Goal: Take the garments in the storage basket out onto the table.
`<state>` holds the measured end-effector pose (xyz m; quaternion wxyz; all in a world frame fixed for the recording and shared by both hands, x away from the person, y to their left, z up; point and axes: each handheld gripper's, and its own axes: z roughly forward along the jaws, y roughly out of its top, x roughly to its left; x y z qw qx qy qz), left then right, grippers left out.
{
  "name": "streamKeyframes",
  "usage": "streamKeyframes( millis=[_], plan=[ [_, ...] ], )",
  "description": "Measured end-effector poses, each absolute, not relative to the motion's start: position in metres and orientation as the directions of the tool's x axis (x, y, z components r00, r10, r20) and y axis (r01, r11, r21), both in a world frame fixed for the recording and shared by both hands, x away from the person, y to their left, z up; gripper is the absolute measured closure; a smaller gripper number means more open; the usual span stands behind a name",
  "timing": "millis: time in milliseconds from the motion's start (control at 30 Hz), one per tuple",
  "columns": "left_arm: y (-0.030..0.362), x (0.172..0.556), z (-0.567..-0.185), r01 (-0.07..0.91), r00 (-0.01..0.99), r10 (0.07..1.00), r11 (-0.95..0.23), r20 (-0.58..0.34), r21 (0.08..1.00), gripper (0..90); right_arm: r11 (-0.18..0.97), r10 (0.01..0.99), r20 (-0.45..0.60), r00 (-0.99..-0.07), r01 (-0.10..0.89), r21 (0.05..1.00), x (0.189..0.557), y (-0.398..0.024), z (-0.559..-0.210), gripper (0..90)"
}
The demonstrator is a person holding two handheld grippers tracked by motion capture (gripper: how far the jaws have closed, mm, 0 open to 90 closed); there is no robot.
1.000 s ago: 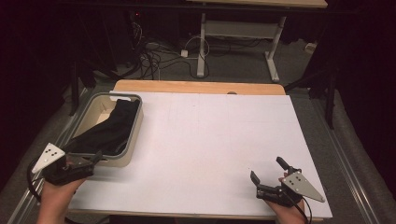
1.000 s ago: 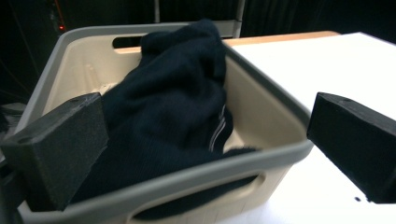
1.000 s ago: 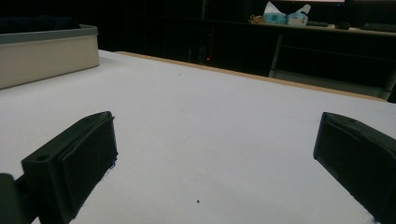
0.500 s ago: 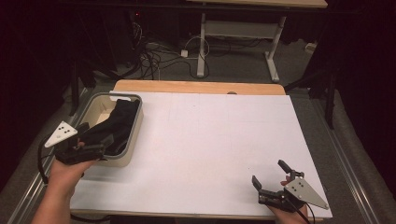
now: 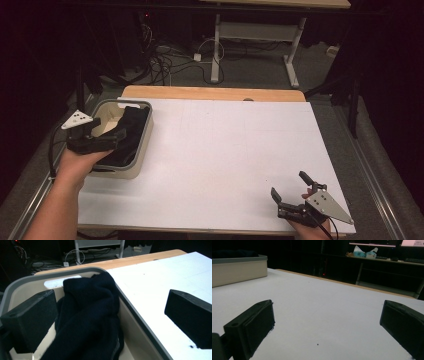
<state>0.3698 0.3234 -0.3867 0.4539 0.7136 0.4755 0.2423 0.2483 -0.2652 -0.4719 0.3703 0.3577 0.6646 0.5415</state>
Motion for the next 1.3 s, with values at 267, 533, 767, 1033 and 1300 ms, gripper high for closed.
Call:
streamKeyframes(
  millis=[267,533,767,1033,1300],
  plan=[
    [0.323,0.401,-0.389,0.539,0.439,0.893,-0.172,-0.101,0.825,0.0,0.168,0.878,-0.113,-0.466,0.079,0.983,0.249,-0.265,-0.473,0.0],
    [0.325,0.426,-0.397,0.634,0.396,0.909,-0.167,-0.131,0.755,0.0,0.172,0.877,-0.113,-0.467,0.086,0.981,0.249,-0.265,-0.474,0.0],
    [0.319,0.445,-0.407,0.747,0.409,0.9,-0.238,-0.147,0.621,0.0,0.174,0.877,-0.114,-0.466,0.088,0.981,0.25,-0.266,-0.475,0.0],
    [0.316,0.456,-0.422,0.818,0.408,0.904,-0.3,-0.127,0.492,0.0,0.178,0.876,-0.117,-0.468,0.088,0.98,0.25,-0.265,-0.475,0.1],
    [0.313,0.467,-0.439,0.88,0.387,0.913,-0.324,-0.13,0.346,0.0,0.188,0.872,-0.124,-0.473,0.091,0.978,0.251,-0.263,-0.477,0.0]
  ],
)
